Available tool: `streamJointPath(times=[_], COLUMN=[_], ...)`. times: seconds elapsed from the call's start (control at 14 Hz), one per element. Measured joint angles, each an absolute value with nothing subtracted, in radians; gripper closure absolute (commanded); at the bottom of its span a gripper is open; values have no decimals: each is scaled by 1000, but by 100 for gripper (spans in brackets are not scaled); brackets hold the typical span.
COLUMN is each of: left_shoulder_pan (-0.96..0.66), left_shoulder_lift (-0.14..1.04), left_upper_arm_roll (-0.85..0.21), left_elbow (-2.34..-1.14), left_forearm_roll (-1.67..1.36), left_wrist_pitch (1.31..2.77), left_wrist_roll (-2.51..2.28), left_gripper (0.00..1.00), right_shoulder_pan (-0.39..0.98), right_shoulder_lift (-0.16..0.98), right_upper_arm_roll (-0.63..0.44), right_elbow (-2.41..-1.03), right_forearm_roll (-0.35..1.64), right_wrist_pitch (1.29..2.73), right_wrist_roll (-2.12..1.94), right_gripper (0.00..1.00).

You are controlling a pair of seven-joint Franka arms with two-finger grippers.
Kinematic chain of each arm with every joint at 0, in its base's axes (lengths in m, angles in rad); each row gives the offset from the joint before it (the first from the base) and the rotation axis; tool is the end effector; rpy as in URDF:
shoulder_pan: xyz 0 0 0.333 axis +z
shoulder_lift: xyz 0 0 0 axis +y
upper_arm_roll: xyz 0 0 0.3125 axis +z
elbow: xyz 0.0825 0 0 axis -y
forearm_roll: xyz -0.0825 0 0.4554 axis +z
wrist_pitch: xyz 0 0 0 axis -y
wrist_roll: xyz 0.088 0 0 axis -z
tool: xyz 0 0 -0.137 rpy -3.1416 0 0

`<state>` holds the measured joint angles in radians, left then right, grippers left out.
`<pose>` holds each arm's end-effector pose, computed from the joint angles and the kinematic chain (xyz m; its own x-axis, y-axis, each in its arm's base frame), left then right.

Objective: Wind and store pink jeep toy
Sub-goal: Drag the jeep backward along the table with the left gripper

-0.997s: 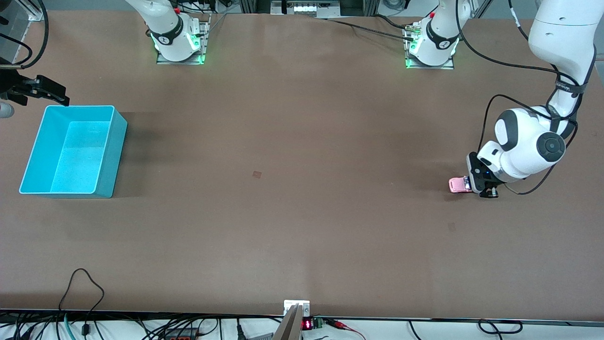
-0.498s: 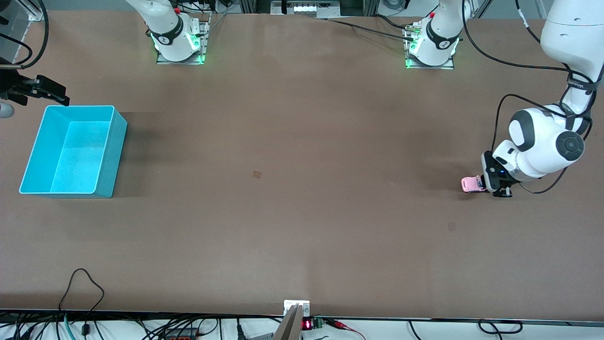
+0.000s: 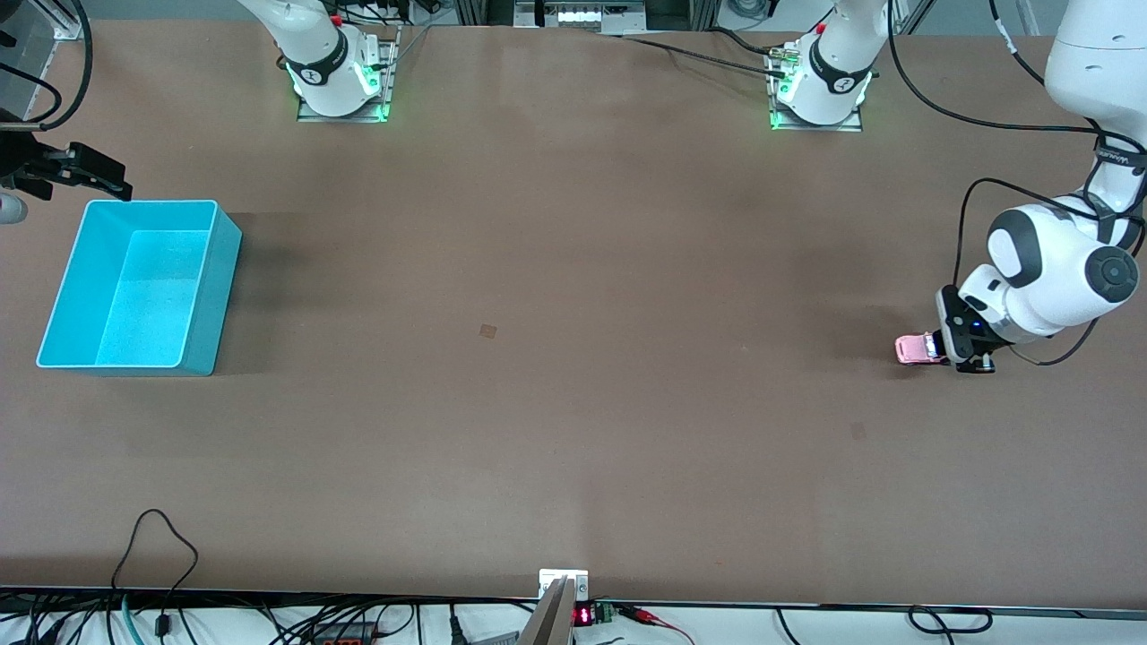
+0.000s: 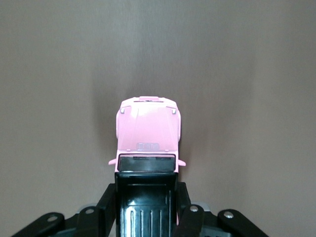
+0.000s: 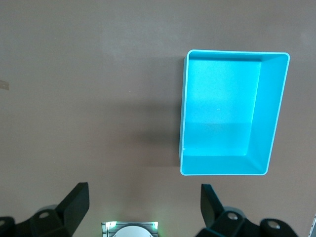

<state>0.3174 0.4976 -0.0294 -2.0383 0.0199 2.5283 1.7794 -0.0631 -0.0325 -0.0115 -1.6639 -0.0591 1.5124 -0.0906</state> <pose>0.6098 0.1798 0.1033 0.0666 -0.9978 0.0041 -0.9978 -0.0665 0.0066 0.6007 -0.0534 0.5565 0.9923 0.0130 -0.1234 0.0190 -0.9987 0.0476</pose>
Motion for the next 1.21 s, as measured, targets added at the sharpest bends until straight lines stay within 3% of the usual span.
streamJointPath(times=[0.57, 0.64, 0.71, 0.78, 1.0, 1.21], left_shoulder_pan=[411, 419, 427, 434, 452, 451], left_shoulder_lift=[525, 527, 529, 531, 549, 486], left_upper_arm_roll=[-31, -32, -32, -34, -72, -147], left_elbow=[-1994, -1990, -1987, -1984, -1984, -1915], left_forearm_roll=[20, 20, 20, 20, 20, 20], left_wrist_pitch=[2526, 2526, 2526, 2526, 2464, 2296], left_wrist_roll=[1872, 1877, 1880, 1883, 1894, 1892], left_gripper=[68, 49, 5, 0, 0, 0], right_shoulder_pan=[-63, -63, -63, -63, -63, -63], right_shoulder_lift=[-32, -33, -33, -32, -32, -32], right_upper_arm_roll=[-11, -11, -11, -11, -11, -11], right_elbow=[-1664, -1664, -1664, -1664, -1664, -1664], right_forearm_roll=[-59, -59, -59, -59, -59, -59], right_wrist_pitch=[1512, 1512, 1511, 1509, 1506, 1506], right_wrist_roll=[-91, -91, -91, -91, -91, -90], right_gripper=[0, 0, 0, 0, 0, 0])
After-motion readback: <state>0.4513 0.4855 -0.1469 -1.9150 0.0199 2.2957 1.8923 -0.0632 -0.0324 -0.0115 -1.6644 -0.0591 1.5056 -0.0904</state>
